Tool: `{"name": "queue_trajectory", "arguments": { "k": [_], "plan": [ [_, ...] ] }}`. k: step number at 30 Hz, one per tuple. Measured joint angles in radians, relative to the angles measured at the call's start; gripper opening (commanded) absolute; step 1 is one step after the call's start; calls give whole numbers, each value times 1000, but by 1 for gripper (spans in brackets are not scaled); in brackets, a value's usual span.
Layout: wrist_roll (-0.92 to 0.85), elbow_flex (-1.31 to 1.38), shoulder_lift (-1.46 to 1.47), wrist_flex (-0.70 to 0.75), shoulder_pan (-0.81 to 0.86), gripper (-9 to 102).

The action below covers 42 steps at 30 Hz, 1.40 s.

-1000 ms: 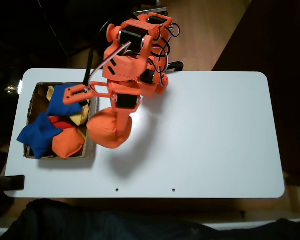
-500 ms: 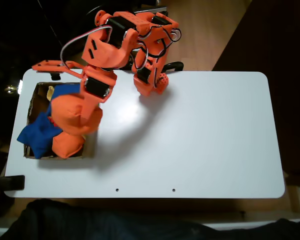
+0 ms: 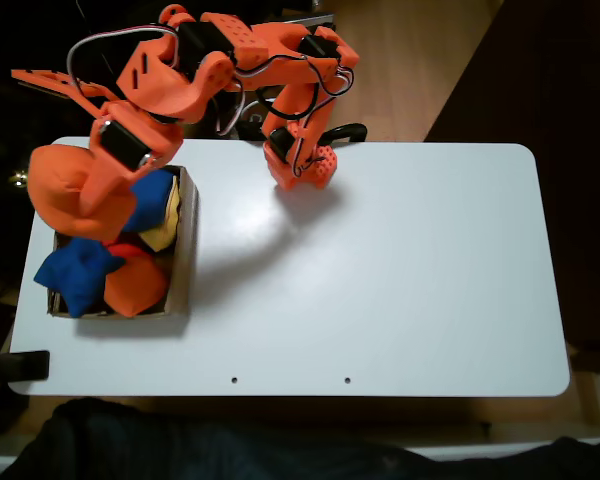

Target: Grasp a bag and put it in the box.

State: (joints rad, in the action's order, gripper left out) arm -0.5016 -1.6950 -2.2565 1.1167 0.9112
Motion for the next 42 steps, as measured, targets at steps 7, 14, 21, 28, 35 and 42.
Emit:
{"name": "queue_trajectory", "arguments": {
  "k": [7, 14, 21, 28, 35, 42],
  "plan": [
    [2, 63, 120, -9, 84, 7],
    [2, 106, 212, -9, 147, 7],
    [0, 127, 295, 0, 184, 7],
    [0, 222, 407, 77, 215, 8],
    [0, 233, 454, 112, 229, 8],
    [-9, 242, 502, 175, 230, 7]
  ]
}}
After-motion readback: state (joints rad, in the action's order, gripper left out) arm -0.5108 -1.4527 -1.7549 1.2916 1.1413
